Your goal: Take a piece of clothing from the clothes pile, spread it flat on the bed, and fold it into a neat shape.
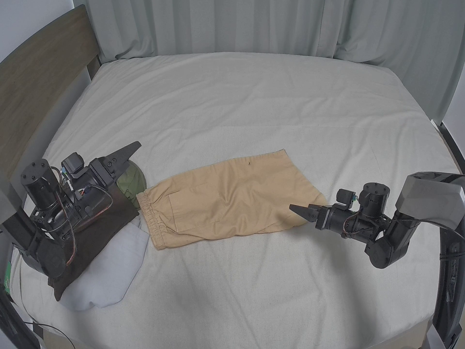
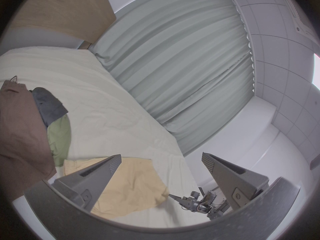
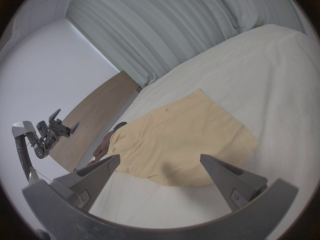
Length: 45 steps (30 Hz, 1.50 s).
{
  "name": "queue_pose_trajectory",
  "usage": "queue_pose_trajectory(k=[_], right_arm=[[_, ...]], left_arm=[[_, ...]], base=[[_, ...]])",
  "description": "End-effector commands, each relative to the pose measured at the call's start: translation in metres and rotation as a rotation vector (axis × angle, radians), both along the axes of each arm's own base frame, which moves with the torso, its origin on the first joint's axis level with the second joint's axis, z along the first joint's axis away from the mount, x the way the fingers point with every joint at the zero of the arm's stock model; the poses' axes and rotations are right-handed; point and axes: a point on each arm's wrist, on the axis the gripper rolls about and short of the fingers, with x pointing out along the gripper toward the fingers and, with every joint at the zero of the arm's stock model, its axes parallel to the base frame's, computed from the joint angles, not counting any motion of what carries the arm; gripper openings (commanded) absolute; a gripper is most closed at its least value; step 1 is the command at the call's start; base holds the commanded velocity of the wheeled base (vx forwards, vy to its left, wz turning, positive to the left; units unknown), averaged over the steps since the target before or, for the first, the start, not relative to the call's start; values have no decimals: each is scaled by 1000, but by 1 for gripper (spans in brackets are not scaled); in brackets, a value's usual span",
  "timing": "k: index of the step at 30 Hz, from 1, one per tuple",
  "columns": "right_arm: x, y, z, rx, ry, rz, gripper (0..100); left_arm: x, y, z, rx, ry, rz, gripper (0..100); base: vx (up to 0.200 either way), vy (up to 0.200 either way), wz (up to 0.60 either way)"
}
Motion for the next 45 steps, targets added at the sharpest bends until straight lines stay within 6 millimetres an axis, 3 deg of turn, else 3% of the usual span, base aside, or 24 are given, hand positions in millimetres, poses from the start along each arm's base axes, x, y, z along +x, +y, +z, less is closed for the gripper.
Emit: queue_pose_trajectory(k=[1,11,17,22,31,38,45], right_arm=[[-6,-1,-8,-6,25,-1,100],[-12,0,-38,-29,85,-31,100],[-14,2,-51,-45,116,-47,100],[-11,4,-62,-57,129,-73,100],[0,29,-65,17,145,-91,100],[8,45,-81,37,155,-124,100],[16,61,-76,116,160,-129,100]], left_arm=[[-17,-6,23,-6,-73,-27,100],[-25,-7,28,58,-128,-20,100],[-29,-10,22,88,-119,-28,100],[-35,-9,14,213,-158,-7,100],[-58,-9,-8,528,-286,-119,100],[-60,-12,-9,554,-308,-133,100],[-61,-14,-9,554,-311,-142,100]], base=[[0,0,0],[0,0,0],[0,0,0],[0,0,0],[0,0,0],[0,0,0],[0,0,0]])
